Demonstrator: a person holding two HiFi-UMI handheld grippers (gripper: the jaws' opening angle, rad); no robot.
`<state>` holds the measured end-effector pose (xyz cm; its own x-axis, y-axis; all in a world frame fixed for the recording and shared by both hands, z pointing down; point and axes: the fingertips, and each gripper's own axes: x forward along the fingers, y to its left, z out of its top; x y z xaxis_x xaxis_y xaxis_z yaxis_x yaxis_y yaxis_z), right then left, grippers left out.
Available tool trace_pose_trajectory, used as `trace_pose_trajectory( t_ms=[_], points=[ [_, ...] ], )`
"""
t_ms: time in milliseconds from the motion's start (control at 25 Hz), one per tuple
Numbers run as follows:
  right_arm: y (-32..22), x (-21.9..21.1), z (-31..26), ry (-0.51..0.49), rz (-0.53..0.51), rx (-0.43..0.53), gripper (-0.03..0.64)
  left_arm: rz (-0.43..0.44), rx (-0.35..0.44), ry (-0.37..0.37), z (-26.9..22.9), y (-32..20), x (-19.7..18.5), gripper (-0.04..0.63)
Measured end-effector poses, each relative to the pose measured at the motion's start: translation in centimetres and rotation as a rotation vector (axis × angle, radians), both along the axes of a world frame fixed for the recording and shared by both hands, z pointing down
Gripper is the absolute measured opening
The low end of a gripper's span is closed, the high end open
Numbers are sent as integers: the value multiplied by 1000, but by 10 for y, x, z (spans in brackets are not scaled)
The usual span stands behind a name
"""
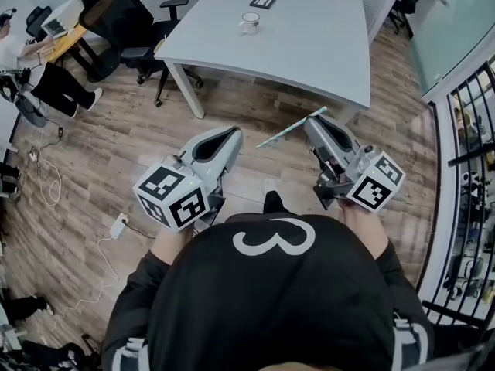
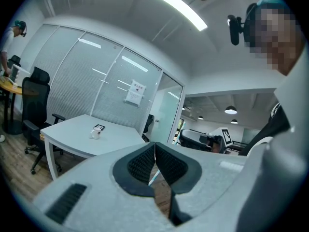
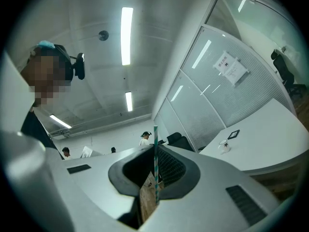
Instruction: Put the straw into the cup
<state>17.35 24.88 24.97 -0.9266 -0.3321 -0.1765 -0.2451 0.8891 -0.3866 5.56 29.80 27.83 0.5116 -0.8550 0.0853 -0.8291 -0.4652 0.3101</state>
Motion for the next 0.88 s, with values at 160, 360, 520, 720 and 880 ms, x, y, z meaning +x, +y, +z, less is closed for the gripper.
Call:
trace_pose_trajectory(
  t_ms=[160, 360, 520, 720, 880],
  points=[
    [-30, -8, 2, 0, -18, -20, 31, -15, -22, 1, 2, -28, -6, 17],
    [-79, -21, 16, 5, -40, -50, 31, -36, -63, -1, 14, -72, -15, 17],
    [-122, -32, 26, 10, -60, -73, 31, -54, -96, 4, 26, -114, -25, 17],
    [-176, -41, 34, 17, -81, -97, 31, -60, -126, 4, 32, -169, -29, 17],
    [-223, -44, 42, 24, -91, -126, 31, -73, -151, 12, 39, -215, -31, 17]
  ],
)
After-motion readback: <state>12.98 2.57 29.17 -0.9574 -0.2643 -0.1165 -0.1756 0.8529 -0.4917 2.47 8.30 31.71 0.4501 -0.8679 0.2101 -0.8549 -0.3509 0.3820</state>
